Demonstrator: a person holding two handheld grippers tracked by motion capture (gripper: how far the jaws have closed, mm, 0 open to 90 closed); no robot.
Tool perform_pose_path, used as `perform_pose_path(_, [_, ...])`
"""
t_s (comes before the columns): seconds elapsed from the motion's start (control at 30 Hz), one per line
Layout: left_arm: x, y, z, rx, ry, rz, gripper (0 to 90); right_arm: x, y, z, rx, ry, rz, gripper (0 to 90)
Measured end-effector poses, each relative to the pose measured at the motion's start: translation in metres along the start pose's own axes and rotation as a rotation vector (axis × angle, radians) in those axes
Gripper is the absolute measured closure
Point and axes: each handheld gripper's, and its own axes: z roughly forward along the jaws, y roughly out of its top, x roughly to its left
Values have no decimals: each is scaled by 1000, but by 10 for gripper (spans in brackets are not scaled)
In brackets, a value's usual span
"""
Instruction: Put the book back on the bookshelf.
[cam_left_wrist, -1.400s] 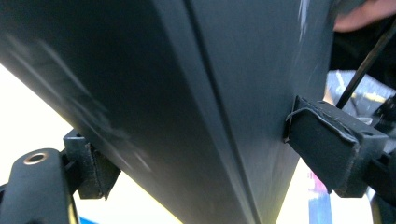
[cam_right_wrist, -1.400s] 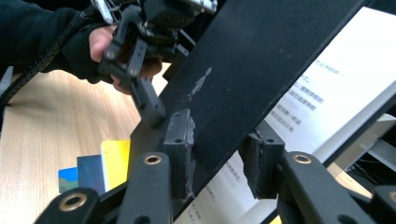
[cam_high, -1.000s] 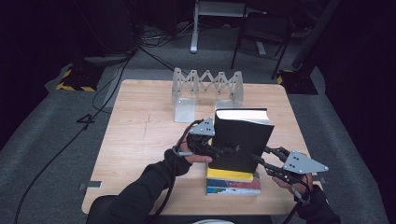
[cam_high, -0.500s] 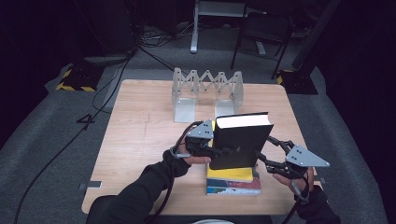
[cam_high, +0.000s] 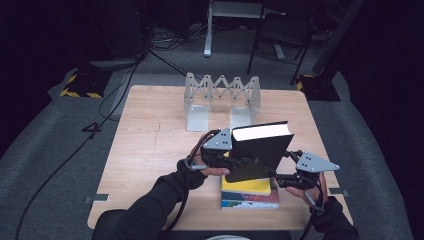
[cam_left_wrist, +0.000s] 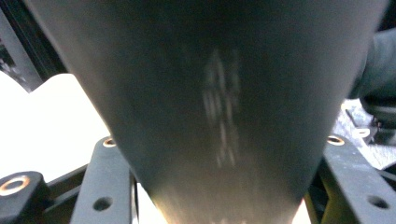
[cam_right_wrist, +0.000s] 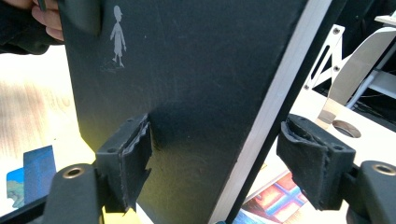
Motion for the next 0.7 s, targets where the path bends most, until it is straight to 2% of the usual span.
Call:
perform_pose_path(0.17, [1, 7, 2, -24, -4, 0, 484, 1, 0, -1, 3, -7, -7, 272])
perform_pose_path(0.27, [1, 10, 4, -18, -5, -1, 489, 0, 0, -1, 2, -9, -8, 271])
perform_pose_path(0.43, [-2, 14, 7, -21, 13, 1, 505, -1, 0, -2, -1, -17, 7, 271])
perform_pose_path(0.53, [-7, 20, 10, -26, 46, 27, 515, -3, 1, -2, -6, -35, 10, 273])
perform_pose_path(0.63, [-8, 25, 13, -25, 56, 41, 518, -4, 1, -4, -6, -50, 18, 276])
perform_pose_path(0.7, [-7, 29, 13, -20, 82, 52, 520, -5, -1, -6, -11, -57, 19, 367])
